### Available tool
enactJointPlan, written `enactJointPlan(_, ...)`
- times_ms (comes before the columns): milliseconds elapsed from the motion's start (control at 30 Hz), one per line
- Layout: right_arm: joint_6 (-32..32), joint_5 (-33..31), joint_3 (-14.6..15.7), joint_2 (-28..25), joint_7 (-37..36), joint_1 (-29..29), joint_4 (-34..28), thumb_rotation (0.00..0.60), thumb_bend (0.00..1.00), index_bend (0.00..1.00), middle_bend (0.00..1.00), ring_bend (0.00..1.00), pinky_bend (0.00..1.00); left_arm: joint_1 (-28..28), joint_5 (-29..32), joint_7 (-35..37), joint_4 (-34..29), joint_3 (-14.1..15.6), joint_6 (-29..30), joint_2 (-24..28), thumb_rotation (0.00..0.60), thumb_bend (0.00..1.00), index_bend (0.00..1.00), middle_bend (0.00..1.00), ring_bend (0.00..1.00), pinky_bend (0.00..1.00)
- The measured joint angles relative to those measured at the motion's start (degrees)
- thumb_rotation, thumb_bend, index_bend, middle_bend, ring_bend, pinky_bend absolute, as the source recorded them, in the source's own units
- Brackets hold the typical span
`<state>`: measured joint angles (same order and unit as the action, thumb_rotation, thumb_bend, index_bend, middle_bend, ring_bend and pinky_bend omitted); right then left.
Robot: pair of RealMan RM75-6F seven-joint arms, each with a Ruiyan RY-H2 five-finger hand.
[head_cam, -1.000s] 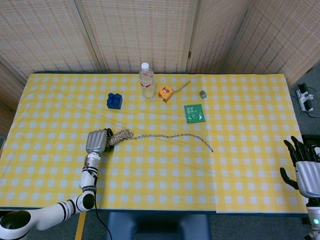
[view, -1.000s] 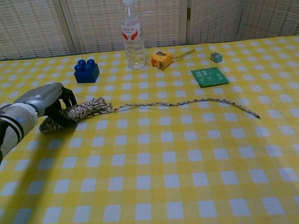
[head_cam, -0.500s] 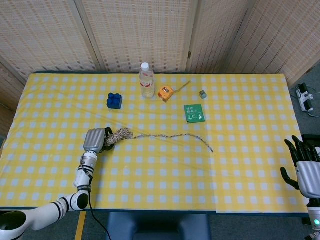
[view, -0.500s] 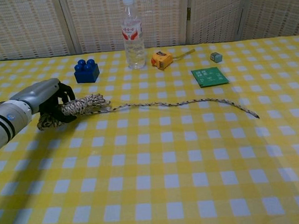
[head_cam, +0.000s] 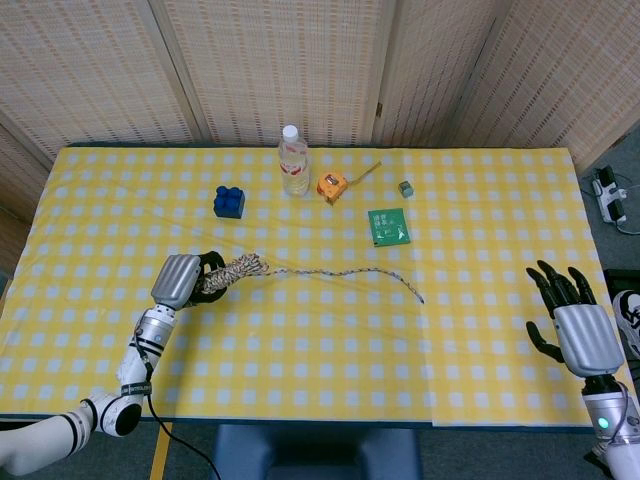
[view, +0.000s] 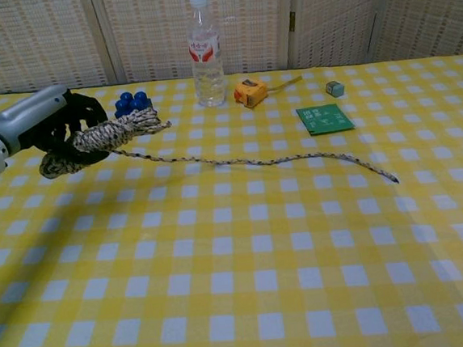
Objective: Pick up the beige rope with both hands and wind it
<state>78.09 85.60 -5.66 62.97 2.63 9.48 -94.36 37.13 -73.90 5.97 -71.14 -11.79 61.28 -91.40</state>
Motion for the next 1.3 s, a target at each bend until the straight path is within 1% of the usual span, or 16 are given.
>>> enactJointPlan(67, -1.91, -0.27, -0.39, 0.74, -0.64, 1.35, -0.16, 0.6, 0.43, 0.31, 0.16, 0.21, 0.18, -0.35, -0.96, 0.38, -2.41, 0.6, 0.33, 1.41, 0.6, 0.73, 0.74, 0.72, 0.71, 0.81)
enactJointPlan(267, -10.77, -4.16, -2.31, 3.75, -2.75, 6.97, 0.01, 0.6, 0.43, 0.36, 0.16, 0.21, 0.19, -1.01, -3.0, 0.62, -7.92, 2.03, 0.61, 4.4, 0.6, 0.73, 0.74, 0.72, 0.71, 0.81)
enactJointPlan(367, -15.18, -7.94, -3.52, 6.14, -1.6, 10.19, 0.77, 0.6, 0.43, 0.38, 0.16, 0.21, 0.19, -1.24, -3.72, 0.45, -9.72, 2.58, 0.7, 5.29, 0.6, 0.73, 0.74, 0.72, 0.71, 0.81)
enactJointPlan(467, -18.84, -12.1, -4.79, 9.02, 1.12, 13.41, 2.26, 0.6, 0.43, 0.41, 0.16, 0.21, 0.19, -1.44, -4.18, 0.26, -11.01, 2.94, 0.85, 5.83, 0.6, 0.73, 0.74, 0.72, 0.71, 0.81)
enactJointPlan(667, -23.8, -20.63, -7.21, 15.07, 7.58, 19.57, 7.09, 0.6, 0.43, 0.43, 0.16, 0.18, 0.19, -1.81, -4.58, -0.22, -12.66, 3.29, 1.24, 6.45, 0.6, 0.73, 0.74, 0.72, 0.71, 0.81)
enactJointPlan(900, -28.21, -30.4, -9.3, 22.54, 13.52, 25.72, 14.87, 0.6, 0.43, 0.43, 0.16, 0.16, 0.19, -2.02, -4.75, -0.54, -13.74, 3.46, 1.41, 6.74, 0.6, 0.73, 0.74, 0.72, 0.71, 0.81)
enactJointPlan(1300, -32.95, -38.42, -9.78, 31.82, 21.31, 34.76, 27.12, 0.6, 0.43, 0.43, 0.16, 0.15, 0.19, -1.81, -4.01, -2.03, -15.08, 3.12, 0.96, 7.01, 0.6, 0.73, 0.74, 0.72, 0.71, 0.81)
